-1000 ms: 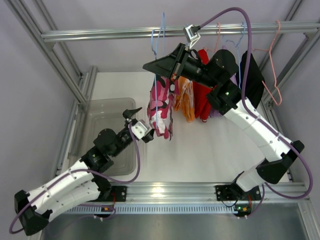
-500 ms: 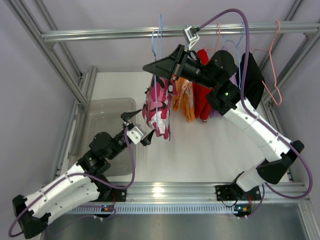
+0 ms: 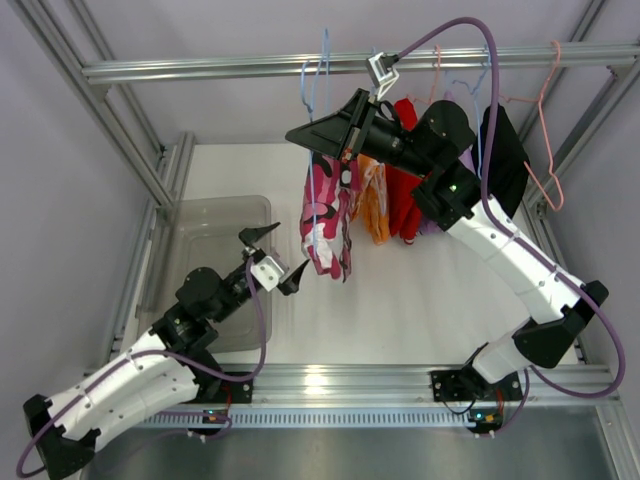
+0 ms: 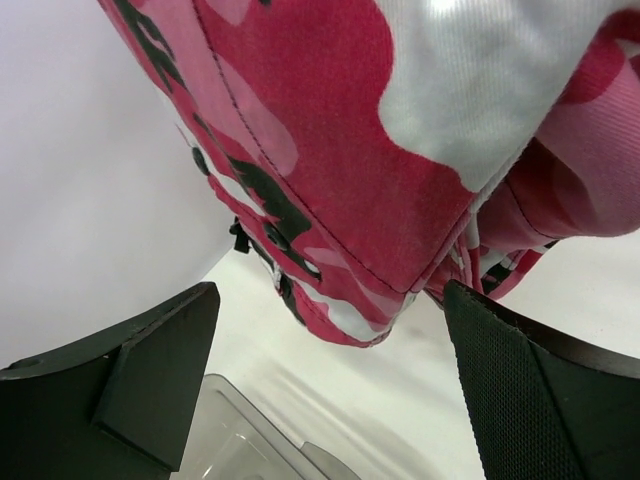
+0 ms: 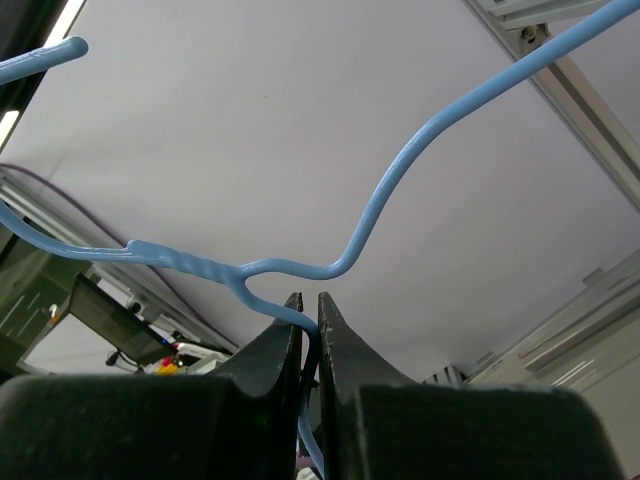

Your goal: Remove the trousers from the hanger

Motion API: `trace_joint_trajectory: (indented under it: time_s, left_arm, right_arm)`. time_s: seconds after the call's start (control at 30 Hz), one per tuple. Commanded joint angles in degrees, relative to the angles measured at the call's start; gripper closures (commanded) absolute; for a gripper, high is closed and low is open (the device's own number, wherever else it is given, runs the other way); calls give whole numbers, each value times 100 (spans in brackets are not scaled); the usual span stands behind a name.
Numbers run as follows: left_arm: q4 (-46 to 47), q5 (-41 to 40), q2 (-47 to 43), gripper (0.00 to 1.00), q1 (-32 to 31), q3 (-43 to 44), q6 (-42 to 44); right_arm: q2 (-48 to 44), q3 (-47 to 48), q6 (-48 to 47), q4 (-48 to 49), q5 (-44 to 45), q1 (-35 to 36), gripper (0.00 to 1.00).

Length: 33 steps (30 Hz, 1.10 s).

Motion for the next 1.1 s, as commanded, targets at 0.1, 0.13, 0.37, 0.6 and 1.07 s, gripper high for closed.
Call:
trace_joint_trajectory:
  time_s: [0.1,0.13,0.37,0.6,1.07]
  left_arm:
    - [557,362,300,2,-25,44,-204]
    - [636,398,327,2,-25,53,-239]
    - [1110,-294,756,4,-25,114,-205]
    - [1156,-438,723,7,-25,106,24]
    - [461,-129,90,4,-25,9,-108]
  right_arm:
    - [-321,296,-152,855,22,-57,100]
    - [-321,305,-152,855,23,-66,100]
    - [-364,226,-161,846,5,-57,100]
    - [-426,94,-108,908,-21,-57,100]
    - [-417,129,-125,890,-21,-66,100]
